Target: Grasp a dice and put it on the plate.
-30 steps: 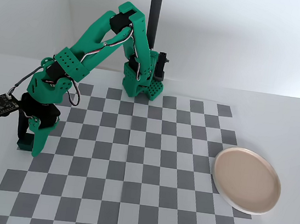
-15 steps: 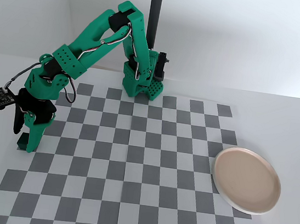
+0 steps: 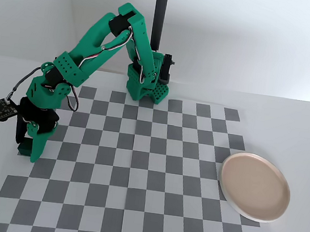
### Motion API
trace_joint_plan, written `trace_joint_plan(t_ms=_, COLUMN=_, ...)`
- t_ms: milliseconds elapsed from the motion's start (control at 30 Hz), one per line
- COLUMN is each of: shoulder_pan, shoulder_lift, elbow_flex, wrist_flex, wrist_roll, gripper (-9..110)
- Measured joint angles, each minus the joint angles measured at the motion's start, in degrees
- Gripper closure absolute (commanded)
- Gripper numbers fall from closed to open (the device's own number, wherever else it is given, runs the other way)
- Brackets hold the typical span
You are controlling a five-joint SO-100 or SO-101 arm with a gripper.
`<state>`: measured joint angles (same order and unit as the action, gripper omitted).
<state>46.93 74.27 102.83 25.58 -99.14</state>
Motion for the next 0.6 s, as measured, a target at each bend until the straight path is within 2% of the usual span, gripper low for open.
trace_joint_plan(t_ms=600, shoulder_pan=0.35, shoulder_lift=-2.64, elbow_flex=-0.09, wrist_flex=0.00, wrist_roll=-4.57, gripper=78)
